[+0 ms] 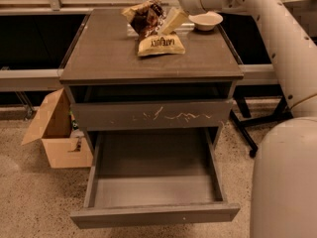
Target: Pick brown chip bag from middle drawer and place on counter
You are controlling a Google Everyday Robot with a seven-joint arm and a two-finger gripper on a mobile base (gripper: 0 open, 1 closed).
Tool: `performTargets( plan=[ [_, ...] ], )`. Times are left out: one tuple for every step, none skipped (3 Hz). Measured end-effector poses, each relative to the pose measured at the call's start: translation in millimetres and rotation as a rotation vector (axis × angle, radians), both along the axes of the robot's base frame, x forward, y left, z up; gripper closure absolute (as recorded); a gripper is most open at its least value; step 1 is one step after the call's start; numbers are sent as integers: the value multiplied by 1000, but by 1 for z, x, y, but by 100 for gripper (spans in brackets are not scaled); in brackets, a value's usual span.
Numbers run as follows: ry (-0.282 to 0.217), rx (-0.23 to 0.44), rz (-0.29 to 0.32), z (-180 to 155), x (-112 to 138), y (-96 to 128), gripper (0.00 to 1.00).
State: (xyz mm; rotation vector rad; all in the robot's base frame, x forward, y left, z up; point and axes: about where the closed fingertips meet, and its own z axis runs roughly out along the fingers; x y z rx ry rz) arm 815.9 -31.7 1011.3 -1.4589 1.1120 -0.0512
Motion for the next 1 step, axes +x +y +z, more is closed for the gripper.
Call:
performTargets(
  plan=[
    [1,1,-2,-1,0,0,0]
  ],
)
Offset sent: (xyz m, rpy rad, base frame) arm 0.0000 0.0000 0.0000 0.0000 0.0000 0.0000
